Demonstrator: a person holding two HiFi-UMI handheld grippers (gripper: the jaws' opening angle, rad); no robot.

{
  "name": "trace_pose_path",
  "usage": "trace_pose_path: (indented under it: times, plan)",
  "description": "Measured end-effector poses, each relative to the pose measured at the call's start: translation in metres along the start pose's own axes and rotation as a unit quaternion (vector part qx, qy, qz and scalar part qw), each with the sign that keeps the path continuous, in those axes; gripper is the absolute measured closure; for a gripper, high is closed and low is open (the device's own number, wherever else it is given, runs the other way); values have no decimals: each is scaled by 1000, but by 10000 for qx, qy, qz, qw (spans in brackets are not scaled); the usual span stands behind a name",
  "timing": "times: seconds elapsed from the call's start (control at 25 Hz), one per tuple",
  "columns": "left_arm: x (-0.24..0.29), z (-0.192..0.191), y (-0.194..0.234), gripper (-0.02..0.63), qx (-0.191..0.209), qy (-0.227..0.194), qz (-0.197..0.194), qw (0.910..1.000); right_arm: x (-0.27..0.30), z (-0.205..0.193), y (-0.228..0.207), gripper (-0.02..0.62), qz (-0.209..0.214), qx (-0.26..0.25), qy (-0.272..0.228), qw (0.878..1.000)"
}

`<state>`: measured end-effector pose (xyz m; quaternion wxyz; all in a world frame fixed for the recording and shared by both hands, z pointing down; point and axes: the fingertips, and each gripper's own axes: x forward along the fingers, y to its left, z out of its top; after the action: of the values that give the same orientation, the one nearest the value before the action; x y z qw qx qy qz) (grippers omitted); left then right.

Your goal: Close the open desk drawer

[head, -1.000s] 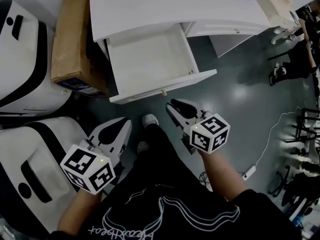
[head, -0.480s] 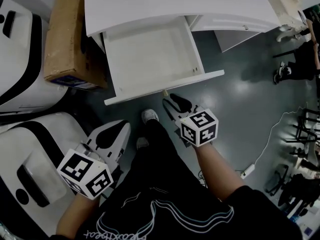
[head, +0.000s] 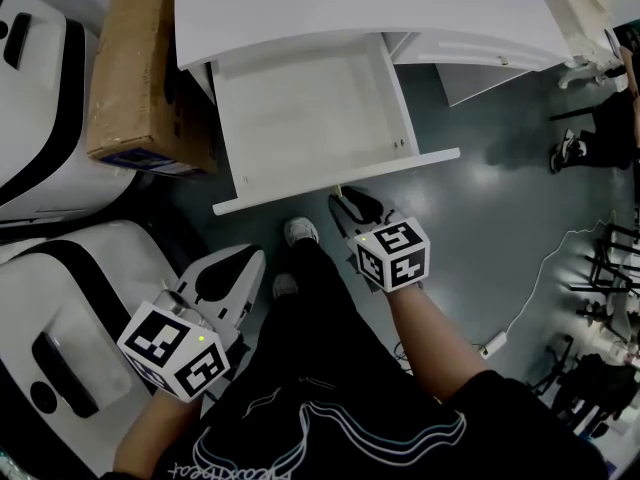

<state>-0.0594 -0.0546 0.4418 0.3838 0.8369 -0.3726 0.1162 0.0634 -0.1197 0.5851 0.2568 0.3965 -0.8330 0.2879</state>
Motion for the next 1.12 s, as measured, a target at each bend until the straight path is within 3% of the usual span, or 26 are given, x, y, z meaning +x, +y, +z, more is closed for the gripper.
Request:
trace_pose_path:
  times: [1.12]
  plan:
    - [12,20,34,601,-270,-52,99,9996,36,36,-19,508,-134,68,-35,9999]
